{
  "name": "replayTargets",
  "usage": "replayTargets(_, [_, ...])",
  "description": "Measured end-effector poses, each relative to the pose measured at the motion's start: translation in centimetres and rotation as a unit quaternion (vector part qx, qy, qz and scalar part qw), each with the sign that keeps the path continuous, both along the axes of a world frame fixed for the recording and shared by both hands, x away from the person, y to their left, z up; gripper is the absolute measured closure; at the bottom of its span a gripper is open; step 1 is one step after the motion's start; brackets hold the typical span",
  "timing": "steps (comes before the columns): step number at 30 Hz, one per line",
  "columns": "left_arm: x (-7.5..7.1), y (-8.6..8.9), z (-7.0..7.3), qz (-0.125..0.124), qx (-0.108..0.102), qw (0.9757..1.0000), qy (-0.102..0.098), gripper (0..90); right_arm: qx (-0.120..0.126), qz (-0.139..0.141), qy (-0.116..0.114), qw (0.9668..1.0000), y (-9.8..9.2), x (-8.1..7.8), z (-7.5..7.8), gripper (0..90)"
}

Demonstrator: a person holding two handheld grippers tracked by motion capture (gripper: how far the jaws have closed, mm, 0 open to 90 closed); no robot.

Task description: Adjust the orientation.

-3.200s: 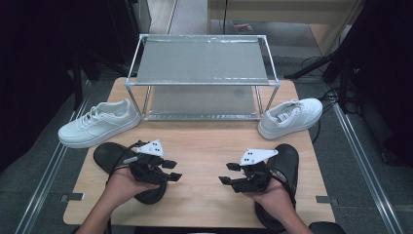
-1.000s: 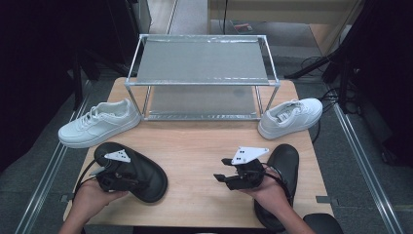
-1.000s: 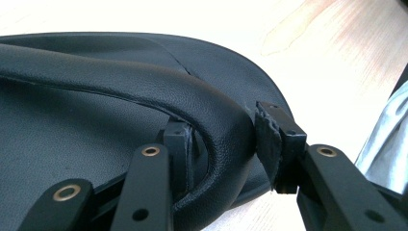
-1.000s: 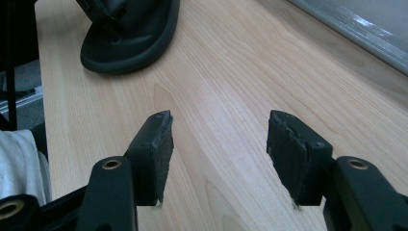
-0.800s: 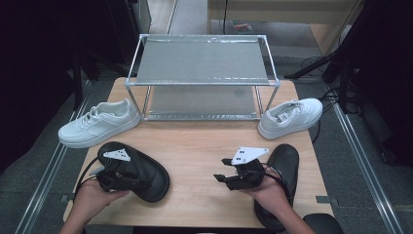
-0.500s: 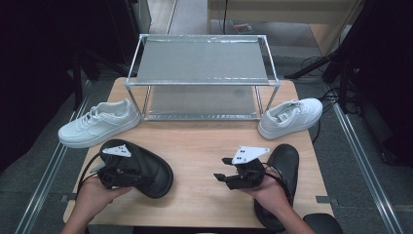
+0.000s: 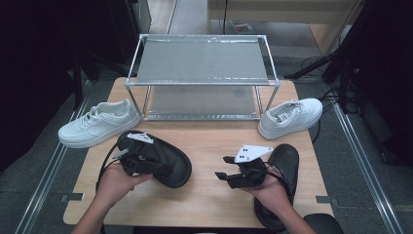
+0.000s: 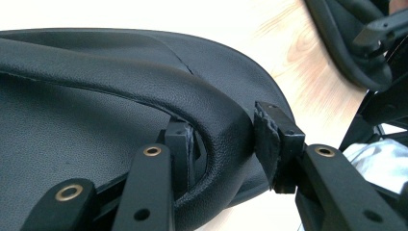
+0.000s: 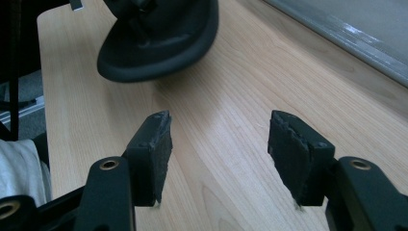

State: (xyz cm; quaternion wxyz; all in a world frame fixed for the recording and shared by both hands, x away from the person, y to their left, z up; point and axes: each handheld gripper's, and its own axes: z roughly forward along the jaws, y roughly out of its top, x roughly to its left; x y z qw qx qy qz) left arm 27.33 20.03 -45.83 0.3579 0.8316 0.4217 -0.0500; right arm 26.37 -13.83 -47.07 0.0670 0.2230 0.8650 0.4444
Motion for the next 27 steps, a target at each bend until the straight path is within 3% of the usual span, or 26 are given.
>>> replayTargets(8, [1.2, -4.2, -0.1, -0.015, 0.002, 0.9999, 0.002, 61.8, 0.007, -0.001, 0.002, 1.0000, -0.4, 0.0, 0.1, 42.2])
replayTargets(17, [2.7, -8.4, -1.4, -0.026, 0.004, 0.9996, 0.010, 61.6, 0.007, -0.008, 0.002, 0.9999, -0.7, -0.3, 0.0, 42.2])
replayTargets(27, [4.3, -11.6, -3.0, -0.034, 0.005, 0.9994, 0.009, 61.5, 0.005, -0.014, 0.000, 0.9999, -1.0, -0.7, -0.2, 42.3])
